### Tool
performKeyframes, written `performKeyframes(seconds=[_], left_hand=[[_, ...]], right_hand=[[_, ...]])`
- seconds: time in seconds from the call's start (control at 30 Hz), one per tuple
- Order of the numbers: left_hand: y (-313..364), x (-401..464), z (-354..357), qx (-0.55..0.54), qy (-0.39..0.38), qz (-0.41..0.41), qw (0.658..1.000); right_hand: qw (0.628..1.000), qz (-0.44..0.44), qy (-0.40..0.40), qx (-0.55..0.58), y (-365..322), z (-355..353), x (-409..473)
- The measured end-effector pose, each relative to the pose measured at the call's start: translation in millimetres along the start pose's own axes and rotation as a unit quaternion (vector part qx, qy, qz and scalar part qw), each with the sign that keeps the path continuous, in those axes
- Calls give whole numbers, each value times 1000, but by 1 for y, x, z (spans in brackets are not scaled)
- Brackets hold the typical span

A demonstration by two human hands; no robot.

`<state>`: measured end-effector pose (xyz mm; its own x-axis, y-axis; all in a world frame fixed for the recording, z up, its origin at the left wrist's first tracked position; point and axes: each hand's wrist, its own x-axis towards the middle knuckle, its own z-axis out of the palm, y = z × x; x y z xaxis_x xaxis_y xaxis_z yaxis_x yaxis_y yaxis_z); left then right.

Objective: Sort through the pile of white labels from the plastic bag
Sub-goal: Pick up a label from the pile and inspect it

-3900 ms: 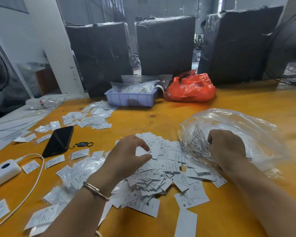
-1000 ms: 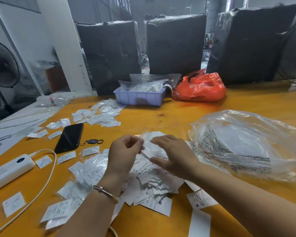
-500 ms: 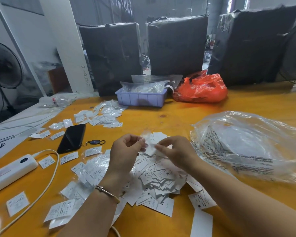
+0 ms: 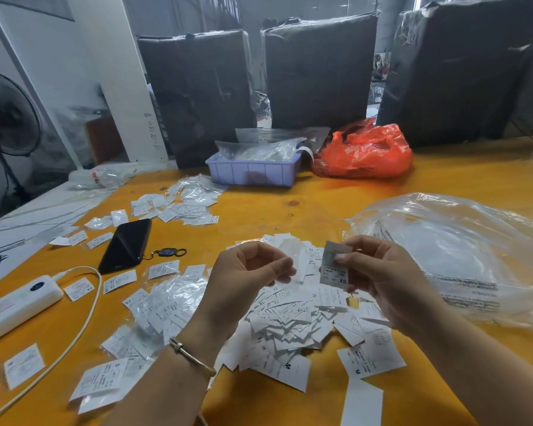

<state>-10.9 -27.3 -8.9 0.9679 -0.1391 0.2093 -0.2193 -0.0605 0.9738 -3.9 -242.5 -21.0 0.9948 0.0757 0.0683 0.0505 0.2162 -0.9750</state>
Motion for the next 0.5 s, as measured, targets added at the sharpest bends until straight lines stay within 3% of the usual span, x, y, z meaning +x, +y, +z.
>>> performKeyframes(seconds=[0.2, 0.37, 0.5], left_hand=[[1, -1, 2, -39, -35, 23, 998], [0, -2, 4, -81, -52, 21, 995], [-1, -2, 7, -109, -69, -10, 992]], right_hand=[[984, -113, 8, -140, 4, 5, -9], [970, -38, -166, -175, -1, 14, -17], [970, -76, -151, -172, 7, 22, -22]])
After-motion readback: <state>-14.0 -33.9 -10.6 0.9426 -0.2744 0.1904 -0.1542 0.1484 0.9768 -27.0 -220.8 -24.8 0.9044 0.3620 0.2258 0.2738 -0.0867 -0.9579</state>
